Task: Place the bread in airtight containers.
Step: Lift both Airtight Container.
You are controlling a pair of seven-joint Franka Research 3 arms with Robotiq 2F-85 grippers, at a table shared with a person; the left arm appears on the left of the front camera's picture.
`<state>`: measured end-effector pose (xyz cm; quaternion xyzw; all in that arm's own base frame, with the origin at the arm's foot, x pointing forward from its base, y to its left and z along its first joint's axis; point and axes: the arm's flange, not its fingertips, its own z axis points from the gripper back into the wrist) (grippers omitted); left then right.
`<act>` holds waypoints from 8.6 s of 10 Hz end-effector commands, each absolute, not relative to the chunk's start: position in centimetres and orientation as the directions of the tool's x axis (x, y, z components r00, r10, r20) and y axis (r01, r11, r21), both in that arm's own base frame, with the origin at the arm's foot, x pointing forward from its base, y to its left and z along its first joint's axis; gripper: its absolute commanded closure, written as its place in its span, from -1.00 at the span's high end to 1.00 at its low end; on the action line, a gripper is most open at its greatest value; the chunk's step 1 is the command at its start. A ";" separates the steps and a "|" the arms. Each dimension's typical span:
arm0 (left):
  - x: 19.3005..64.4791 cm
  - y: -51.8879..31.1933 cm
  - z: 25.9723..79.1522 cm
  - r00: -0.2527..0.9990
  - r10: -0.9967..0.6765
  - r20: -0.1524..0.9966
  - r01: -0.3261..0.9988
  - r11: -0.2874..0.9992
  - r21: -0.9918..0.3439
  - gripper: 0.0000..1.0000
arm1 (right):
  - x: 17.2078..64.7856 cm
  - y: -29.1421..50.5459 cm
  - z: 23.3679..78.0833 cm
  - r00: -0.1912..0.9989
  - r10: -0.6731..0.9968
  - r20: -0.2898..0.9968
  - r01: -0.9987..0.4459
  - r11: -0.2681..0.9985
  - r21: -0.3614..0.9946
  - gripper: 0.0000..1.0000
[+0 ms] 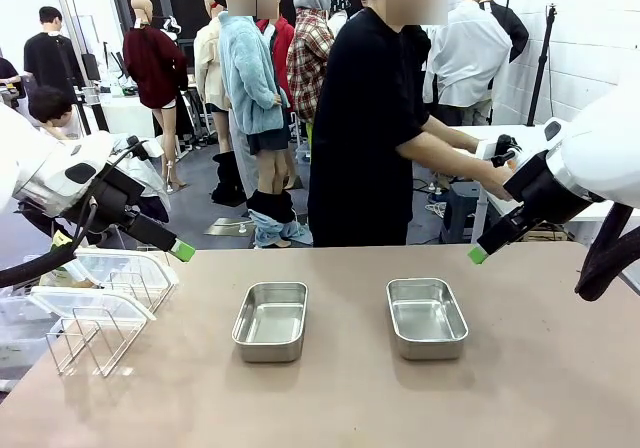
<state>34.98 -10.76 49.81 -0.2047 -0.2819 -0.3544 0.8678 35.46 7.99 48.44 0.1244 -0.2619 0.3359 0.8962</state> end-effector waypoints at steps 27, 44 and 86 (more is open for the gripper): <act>35.1 -10.6 49.6 0.590 -0.496 0.637 0.734 0.658 -0.168 1.00 | 35.5 8.0 48.3 0.639 0.534 0.554 -0.672 0.738 0.064 1.00; 47.5 -20.0 39.8 0.966 -0.114 0.232 0.176 0.948 -0.266 1.00 | 43.5 14.3 35.9 0.970 0.097 0.225 -0.103 0.995 0.018 1.00; 48.3 -25.2 32.2 0.985 -0.097 0.142 0.096 0.995 0.009 -1.00 | 48.3 15.9 31.0 0.982 -0.078 0.174 0.084 0.996 -0.024 -1.00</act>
